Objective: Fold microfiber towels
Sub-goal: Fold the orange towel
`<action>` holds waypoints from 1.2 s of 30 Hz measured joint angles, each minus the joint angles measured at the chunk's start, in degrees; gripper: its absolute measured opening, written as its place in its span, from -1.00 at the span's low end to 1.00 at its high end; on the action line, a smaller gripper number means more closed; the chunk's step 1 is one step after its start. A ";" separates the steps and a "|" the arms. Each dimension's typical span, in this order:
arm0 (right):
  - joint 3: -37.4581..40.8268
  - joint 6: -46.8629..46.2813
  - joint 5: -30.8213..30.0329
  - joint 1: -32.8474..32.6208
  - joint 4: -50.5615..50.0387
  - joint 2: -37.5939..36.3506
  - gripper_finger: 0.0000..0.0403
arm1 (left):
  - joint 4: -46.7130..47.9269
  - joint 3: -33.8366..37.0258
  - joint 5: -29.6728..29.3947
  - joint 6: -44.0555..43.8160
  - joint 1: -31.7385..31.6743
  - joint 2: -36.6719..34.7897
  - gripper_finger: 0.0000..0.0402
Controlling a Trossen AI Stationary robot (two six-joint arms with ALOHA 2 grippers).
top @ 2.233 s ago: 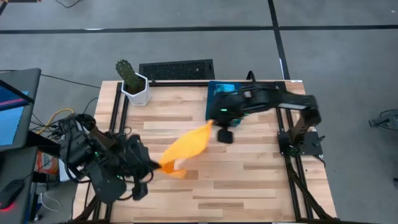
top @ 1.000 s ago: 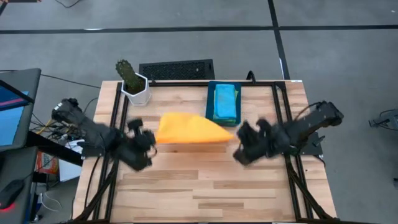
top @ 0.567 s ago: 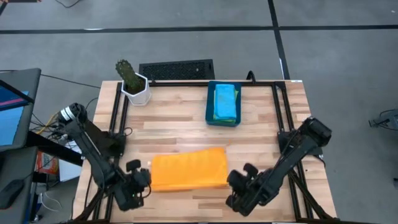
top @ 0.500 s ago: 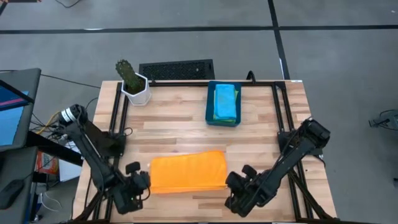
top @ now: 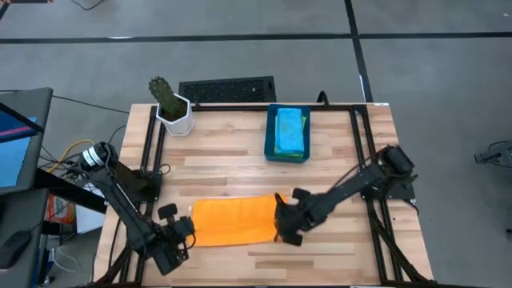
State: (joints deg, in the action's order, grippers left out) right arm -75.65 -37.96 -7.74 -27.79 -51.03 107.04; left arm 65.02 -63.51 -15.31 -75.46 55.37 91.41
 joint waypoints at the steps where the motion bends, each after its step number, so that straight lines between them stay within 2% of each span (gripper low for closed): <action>1: 1.23 1.49 0.69 1.22 0.92 0.00 -0.95 | 0.86 0.00 -0.93 -0.12 -0.07 -0.06 -1.00; 8: 3.88 9.42 3.83 7.76 4.09 0.00 -0.94 | 4.10 0.02 -2.97 2.57 -1.80 -0.21 -1.00; 15: 3.74 13.69 3.94 10.47 4.20 -0.37 -0.94 | 7.76 0.02 -4.26 1.22 -2.78 -0.21 -1.00; 20: 3.31 16.19 3.93 12.11 5.49 -0.35 -0.94 | 6.87 0.96 -3.55 0.08 -2.75 -0.25 -1.00; 25: 3.31 18.09 4.65 13.43 7.08 0.01 -0.94 | 1.79 4.70 -1.30 -1.14 -2.79 -0.26 -1.00; 30: 3.31 18.57 5.04 13.66 7.21 0.04 -0.87 | 2.57 5.09 -4.47 -3.18 -2.89 -0.26 -0.99; 36: 3.31 18.51 4.84 13.66 6.95 0.04 -0.70 | 2.18 5.09 -6.17 -0.53 -3.94 -0.26 -0.79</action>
State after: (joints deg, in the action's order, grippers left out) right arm -72.34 -19.45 -2.90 -14.13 -44.08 107.09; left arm 67.20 -58.41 -21.48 -75.98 51.43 91.15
